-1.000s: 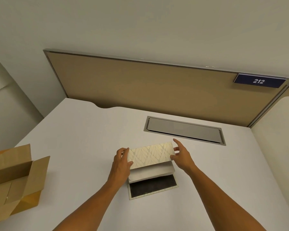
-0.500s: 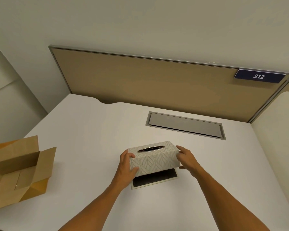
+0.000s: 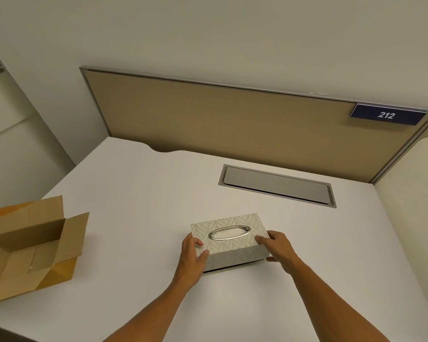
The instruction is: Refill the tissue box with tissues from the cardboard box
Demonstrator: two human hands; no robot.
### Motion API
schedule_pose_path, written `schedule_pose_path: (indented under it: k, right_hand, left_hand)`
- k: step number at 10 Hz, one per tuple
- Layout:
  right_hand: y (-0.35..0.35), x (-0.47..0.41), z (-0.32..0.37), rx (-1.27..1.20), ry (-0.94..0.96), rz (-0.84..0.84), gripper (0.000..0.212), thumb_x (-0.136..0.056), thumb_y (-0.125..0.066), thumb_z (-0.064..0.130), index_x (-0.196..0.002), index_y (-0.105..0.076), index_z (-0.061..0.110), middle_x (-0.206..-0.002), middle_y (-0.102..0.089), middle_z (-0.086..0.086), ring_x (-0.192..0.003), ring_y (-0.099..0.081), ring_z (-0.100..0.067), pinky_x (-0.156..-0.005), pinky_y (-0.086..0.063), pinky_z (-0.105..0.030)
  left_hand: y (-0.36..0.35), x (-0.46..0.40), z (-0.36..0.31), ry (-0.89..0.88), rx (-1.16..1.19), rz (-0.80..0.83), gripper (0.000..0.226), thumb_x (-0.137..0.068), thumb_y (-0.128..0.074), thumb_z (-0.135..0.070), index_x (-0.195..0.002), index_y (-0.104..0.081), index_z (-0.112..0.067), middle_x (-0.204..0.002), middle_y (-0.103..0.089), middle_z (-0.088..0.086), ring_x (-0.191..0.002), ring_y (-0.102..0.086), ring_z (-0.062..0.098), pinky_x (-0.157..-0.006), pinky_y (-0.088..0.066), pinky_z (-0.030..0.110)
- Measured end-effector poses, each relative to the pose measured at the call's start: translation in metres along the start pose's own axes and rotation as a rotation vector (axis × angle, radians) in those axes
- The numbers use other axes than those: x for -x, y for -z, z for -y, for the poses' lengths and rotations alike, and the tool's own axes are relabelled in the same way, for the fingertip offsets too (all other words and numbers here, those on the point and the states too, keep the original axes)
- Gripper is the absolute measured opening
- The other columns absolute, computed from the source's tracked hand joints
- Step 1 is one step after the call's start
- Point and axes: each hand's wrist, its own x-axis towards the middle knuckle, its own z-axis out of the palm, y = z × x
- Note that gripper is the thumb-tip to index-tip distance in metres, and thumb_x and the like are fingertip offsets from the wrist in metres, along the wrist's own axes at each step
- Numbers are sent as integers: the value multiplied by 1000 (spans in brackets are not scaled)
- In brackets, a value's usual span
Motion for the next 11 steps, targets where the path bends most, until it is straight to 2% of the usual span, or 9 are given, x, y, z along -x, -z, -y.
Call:
schedule_pose_path:
  k: [1,3,5,6,7,8,9,10,11]
  right_hand:
    - [1,0,-4,13,-14,15,23,-86,-69,30,-107,-69,20,-107,-72,-3,-100,-67,-24,-85,-60,-48]
    - [-1,3,-6,36,-36,29,21,-83,-68,21,-104,-66,19,-108,-70,-1,-102,-65,-24,-88,-59,-49]
    - [-4,4,-9,31,-28,22,27,-85,-67,18,-111,-61,20,-111,-66,-1,-104,-62,-25,-88,-58,-48]
    - [-5,6,-7,38,-28,19,25,-85,-65,18,-109,-60,20,-106,-65,1,-101,-61,-25,-88,-57,-50]
    - [-6,5,-5,73,-25,17,25,-84,-62,13,-109,-62,13,-104,-65,-7,-84,-55,-20,-72,-48,-39]
    - [-8,1,-2,136,36,-13,53,-80,-63,7,-131,-54,11,-119,-63,-7,-99,-60,-23,-80,-53,-36]
    - [-17,-3,5,340,181,-90,80,-78,-66,12,-151,-33,15,-146,-45,-15,-129,-48,-34,-104,-47,-49]
    - [-32,-1,16,526,357,-116,75,-88,-64,24,-155,-29,16,-154,-38,-13,-141,-38,-33,-116,-34,-46]
    - [-45,-4,28,637,496,-107,75,-90,-64,31,-155,-29,17,-157,-38,-11,-144,-34,-29,-118,-31,-41]
  left_hand:
    - [-2,4,2,-2,-29,22,19,-93,-60,-10,-104,-46,-15,-144,-34,5,-136,-38,20,-99,-36,20]
    - [-3,10,6,-17,-54,73,27,-90,-63,-7,-108,-45,-16,-147,-27,4,-139,-34,18,-94,-32,12]
    - [-5,13,7,-6,-63,116,34,-93,-59,-5,-122,-48,-20,-154,-18,2,-141,-32,18,-103,-26,11]
    - [-6,14,7,-5,-65,125,35,-94,-57,-4,-125,-48,-18,-154,-18,3,-142,-32,19,-102,-26,10]
    - [-7,14,6,-9,-71,129,37,-94,-55,-4,-126,-47,-20,-156,-15,3,-143,-32,21,-103,-28,13]
    - [-6,12,6,-23,-105,147,38,-96,-54,-7,-131,-47,-21,-160,-3,4,-146,-27,22,-106,-29,18]
    - [-3,8,5,-38,-177,137,44,-93,-61,-17,-133,-47,-25,-163,3,2,-149,-13,23,-115,-26,32]
    - [8,-2,5,-4,-184,109,52,-92,-61,-34,-140,-42,-22,-163,0,2,-150,-9,24,-117,-25,37]
    - [22,-13,-1,5,-259,100,59,-93,-59,-38,-144,-36,-21,-164,-4,3,-151,-6,26,-121,-21,43]
